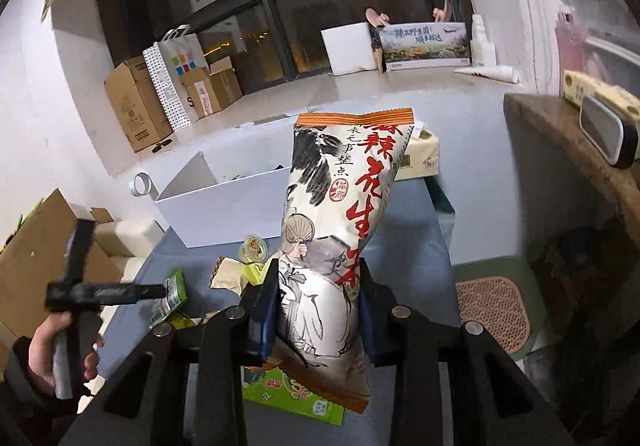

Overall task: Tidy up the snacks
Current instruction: 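Grasp the long green-and-white snack bar with left gripper while right holds peanut bag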

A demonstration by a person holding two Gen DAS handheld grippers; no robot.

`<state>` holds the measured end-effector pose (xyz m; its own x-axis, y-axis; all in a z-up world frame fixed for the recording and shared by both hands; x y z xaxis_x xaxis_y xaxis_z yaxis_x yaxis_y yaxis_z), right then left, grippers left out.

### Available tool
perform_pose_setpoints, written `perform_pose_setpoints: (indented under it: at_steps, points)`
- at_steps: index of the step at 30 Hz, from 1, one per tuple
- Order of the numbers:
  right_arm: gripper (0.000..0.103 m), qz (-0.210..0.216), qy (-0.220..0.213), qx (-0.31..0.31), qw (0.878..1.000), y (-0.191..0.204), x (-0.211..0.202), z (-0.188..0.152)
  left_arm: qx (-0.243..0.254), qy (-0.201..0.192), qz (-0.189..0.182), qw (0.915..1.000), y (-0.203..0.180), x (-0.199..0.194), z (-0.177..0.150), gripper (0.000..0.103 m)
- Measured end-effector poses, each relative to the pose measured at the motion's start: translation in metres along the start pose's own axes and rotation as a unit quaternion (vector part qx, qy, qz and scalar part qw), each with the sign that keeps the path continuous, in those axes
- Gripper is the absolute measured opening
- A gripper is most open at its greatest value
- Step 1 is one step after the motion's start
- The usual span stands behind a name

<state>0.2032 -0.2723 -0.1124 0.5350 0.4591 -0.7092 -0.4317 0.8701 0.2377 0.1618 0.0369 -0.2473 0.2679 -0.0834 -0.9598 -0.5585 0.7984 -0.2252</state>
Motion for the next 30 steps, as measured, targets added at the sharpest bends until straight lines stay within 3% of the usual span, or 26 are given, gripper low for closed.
perform_pose_setpoints:
  at_steps: [2,6,9,11,12,13,14,16,19,30]
  points:
    - [0.036,0.013,0.002,0.004,1.000,0.000,0.002,-0.004,-0.024,0.006,0.004,0.9997,0.002,0.006,0.004,0.103]
    - [0.036,0.025,0.010,0.006,1.000,0.003,0.014,-0.010,-0.045,0.013,0.046,0.9978,0.005,0.018,0.006,0.103]
    - [0.036,0.034,0.013,0.012,0.999,0.004,0.019,-0.014,-0.050,0.027,0.069,0.9960,0.004,0.031,0.000,0.102]
    - [0.036,0.035,0.013,0.011,0.999,0.004,0.020,-0.014,-0.035,0.028,0.074,0.9962,-0.001,0.037,-0.003,0.095]
    - [0.036,0.037,0.012,0.011,0.999,0.004,0.020,-0.015,-0.022,0.026,0.083,0.9960,-0.004,0.037,-0.005,0.084]
    - [0.036,0.038,0.013,0.011,0.999,0.004,0.020,-0.015,-0.002,0.016,0.093,0.9956,-0.009,0.034,-0.006,0.056]
    - [0.036,0.039,0.013,0.011,0.999,0.004,0.020,-0.015,0.018,0.007,0.089,0.9959,-0.017,0.030,-0.007,0.036]
    - [0.036,0.039,0.013,0.012,0.999,0.003,0.020,-0.016,0.038,-0.001,0.068,0.9970,-0.029,0.023,-0.012,0.021]
    - [0.036,0.040,0.012,0.013,0.999,0.003,0.020,-0.015,0.066,-0.035,0.081,0.9938,-0.031,0.011,-0.015,0.017]
    - [0.036,0.043,0.019,0.002,0.999,0.010,0.026,-0.016,0.104,-0.086,0.035,0.9902,-0.011,-0.033,-0.011,0.016]
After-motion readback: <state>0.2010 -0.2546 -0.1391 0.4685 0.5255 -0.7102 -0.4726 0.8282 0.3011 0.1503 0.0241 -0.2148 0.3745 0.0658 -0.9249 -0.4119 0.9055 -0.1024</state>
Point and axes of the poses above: each gripper's, at about its wrist camera, not at the fingertips, and x roughly the way its jaws point, y to its left, z to its top, the point moved 10 cm from there along x, roughly the way its jaws point, and after that the axes turned 9 degrees about y, right-handed, at the moved point
